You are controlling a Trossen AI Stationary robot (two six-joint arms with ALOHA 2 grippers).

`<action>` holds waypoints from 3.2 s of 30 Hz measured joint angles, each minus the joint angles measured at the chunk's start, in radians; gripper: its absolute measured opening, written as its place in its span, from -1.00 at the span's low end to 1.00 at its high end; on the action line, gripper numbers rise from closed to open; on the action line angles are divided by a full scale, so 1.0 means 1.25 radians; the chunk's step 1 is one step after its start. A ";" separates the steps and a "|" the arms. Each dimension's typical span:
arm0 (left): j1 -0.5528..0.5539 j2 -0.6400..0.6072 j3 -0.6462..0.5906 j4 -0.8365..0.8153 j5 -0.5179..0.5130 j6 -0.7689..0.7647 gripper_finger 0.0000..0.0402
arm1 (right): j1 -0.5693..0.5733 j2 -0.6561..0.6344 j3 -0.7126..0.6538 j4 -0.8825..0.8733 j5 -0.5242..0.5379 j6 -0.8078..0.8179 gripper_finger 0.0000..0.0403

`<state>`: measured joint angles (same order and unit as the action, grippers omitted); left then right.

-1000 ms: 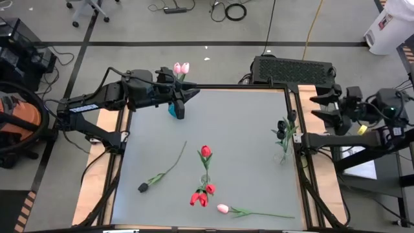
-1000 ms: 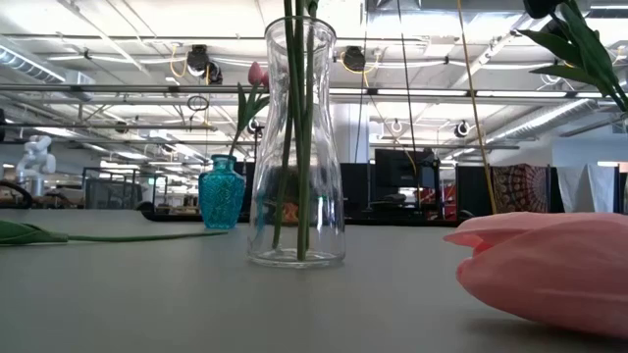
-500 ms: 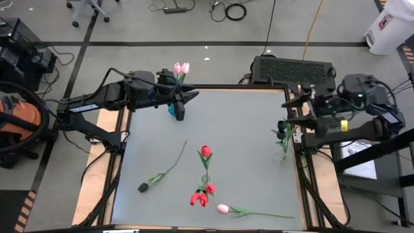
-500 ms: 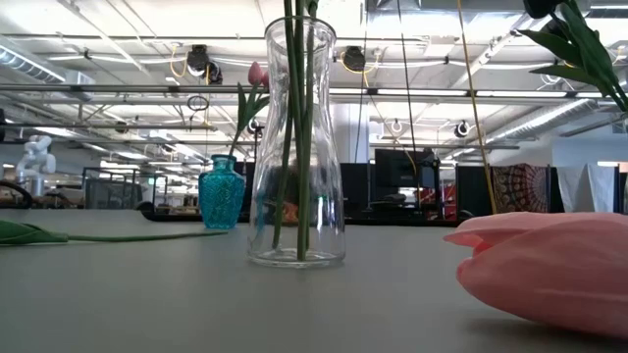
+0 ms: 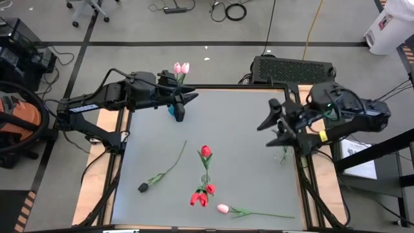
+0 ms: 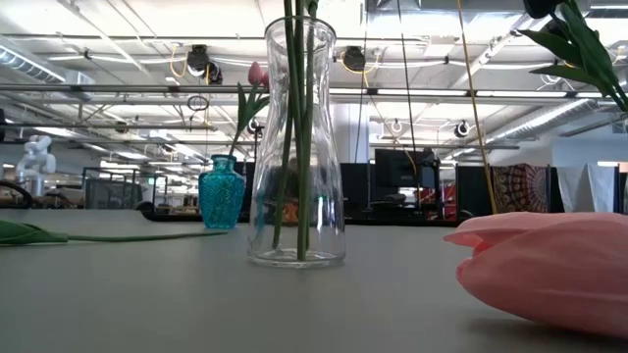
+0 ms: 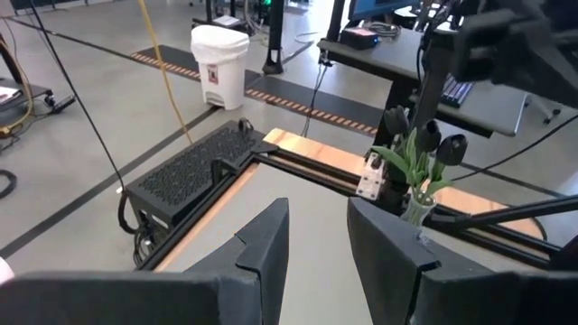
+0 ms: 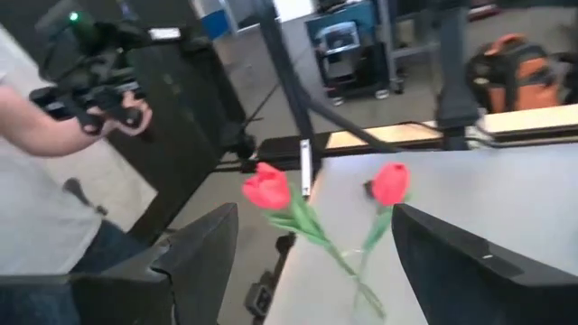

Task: Sort flowers into vase by color
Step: Put the pink flower into the blue vase

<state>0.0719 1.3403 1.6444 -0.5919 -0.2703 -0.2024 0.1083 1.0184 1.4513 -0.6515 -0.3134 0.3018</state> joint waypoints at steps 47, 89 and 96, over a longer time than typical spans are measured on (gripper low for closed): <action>0.000 0.000 0.000 -0.001 0.004 0.005 -0.39 | 0.522 0.320 0.000 -0.372 0.296 0.329 0.42; -0.005 0.001 0.000 0.000 0.027 0.000 -0.39 | 0.522 0.696 0.000 -0.125 0.293 0.398 0.42; -0.006 0.001 0.000 0.000 0.028 0.000 -0.39 | 0.522 0.741 0.000 -0.098 0.292 0.412 0.42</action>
<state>0.0649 1.3411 1.6444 -0.5915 -0.2358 -0.2028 0.7609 1.9452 1.4509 -0.7745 0.0511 0.8169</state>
